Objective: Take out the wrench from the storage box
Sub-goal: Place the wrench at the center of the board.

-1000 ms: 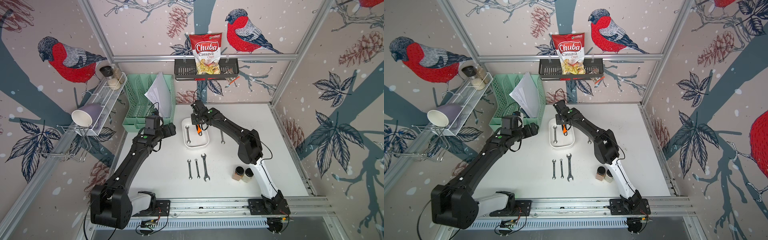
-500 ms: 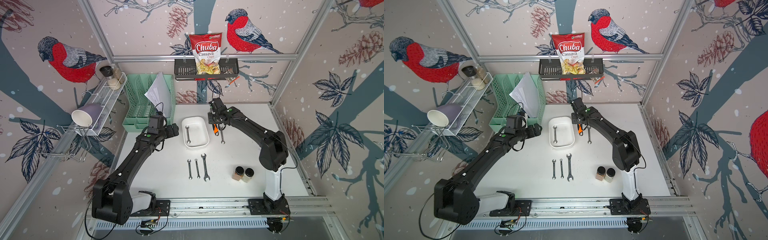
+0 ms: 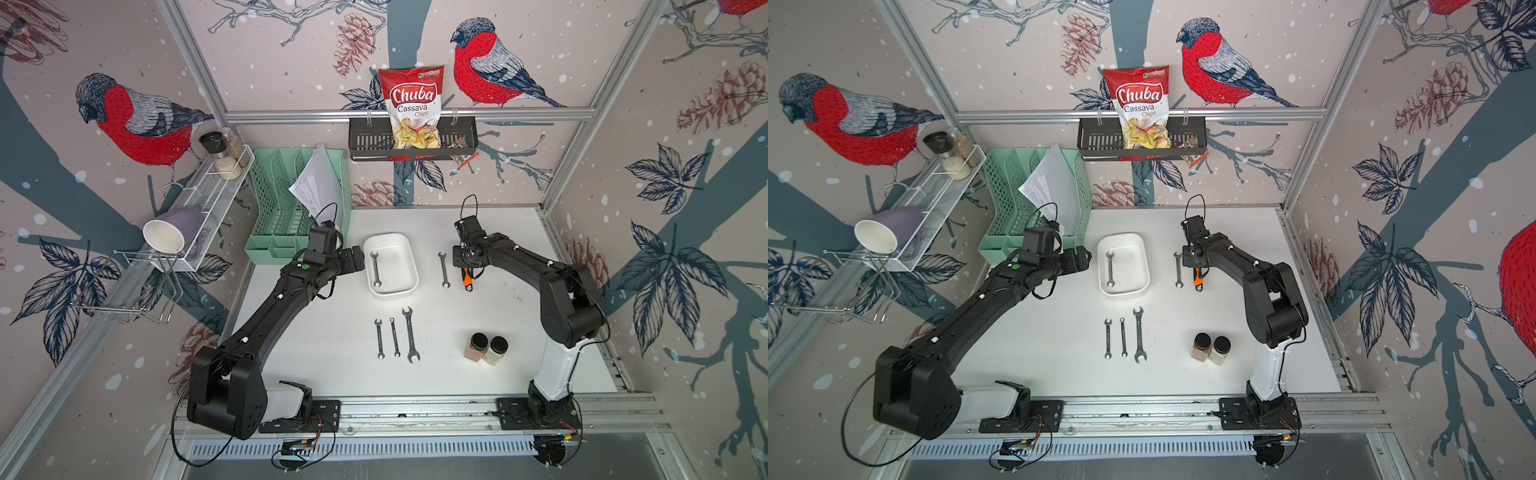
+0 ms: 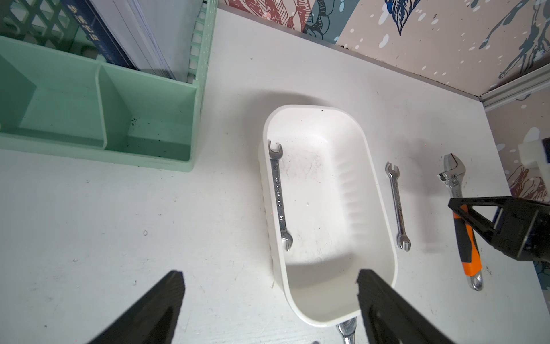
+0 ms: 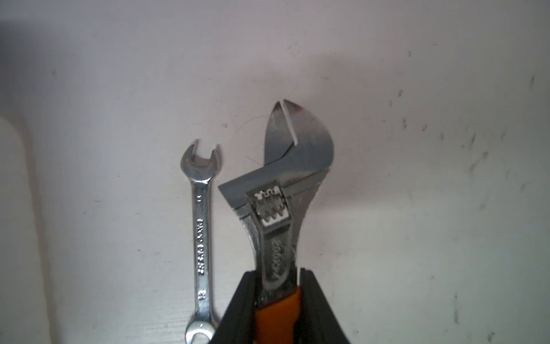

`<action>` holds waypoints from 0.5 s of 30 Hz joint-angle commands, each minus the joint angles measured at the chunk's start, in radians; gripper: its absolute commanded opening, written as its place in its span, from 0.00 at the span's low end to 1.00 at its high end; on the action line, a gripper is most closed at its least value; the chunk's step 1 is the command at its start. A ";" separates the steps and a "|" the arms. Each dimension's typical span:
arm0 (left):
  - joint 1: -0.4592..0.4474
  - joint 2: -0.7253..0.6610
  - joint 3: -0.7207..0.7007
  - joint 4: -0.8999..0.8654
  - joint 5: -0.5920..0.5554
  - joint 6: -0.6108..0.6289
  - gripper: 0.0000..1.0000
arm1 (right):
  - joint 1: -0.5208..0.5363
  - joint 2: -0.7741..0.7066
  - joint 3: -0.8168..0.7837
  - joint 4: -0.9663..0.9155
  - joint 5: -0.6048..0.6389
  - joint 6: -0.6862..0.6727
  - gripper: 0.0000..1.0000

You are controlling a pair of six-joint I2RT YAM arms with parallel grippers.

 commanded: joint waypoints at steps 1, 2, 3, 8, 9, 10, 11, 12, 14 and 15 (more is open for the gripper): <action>-0.002 0.005 -0.011 0.034 0.009 0.013 0.95 | -0.015 0.032 0.004 0.089 -0.017 -0.010 0.05; -0.003 0.006 -0.013 0.037 0.008 0.014 0.95 | -0.021 0.046 0.008 0.092 -0.023 -0.009 0.06; -0.003 0.008 -0.016 0.040 0.007 0.013 0.95 | -0.024 0.056 0.011 0.096 -0.027 -0.012 0.06; -0.002 0.013 -0.026 0.051 0.001 0.012 0.95 | -0.034 0.109 0.031 0.090 -0.024 -0.029 0.07; -0.003 0.015 -0.026 0.052 0.001 0.012 0.95 | -0.034 0.114 0.032 0.089 -0.021 -0.030 0.07; -0.002 0.016 -0.026 0.053 -0.001 0.013 0.95 | -0.034 0.118 0.030 0.089 -0.019 -0.032 0.08; -0.002 0.017 -0.026 0.051 -0.003 0.013 0.95 | -0.034 0.122 0.029 0.089 -0.017 -0.034 0.08; -0.002 0.018 -0.026 0.051 -0.005 0.013 0.95 | -0.034 0.125 0.027 0.088 -0.016 -0.035 0.09; -0.003 0.019 -0.026 0.052 -0.005 0.012 0.95 | -0.035 0.130 0.023 0.086 -0.016 -0.034 0.10; -0.002 0.018 -0.026 0.052 -0.006 0.012 0.95 | -0.036 0.132 0.021 0.085 -0.015 -0.035 0.11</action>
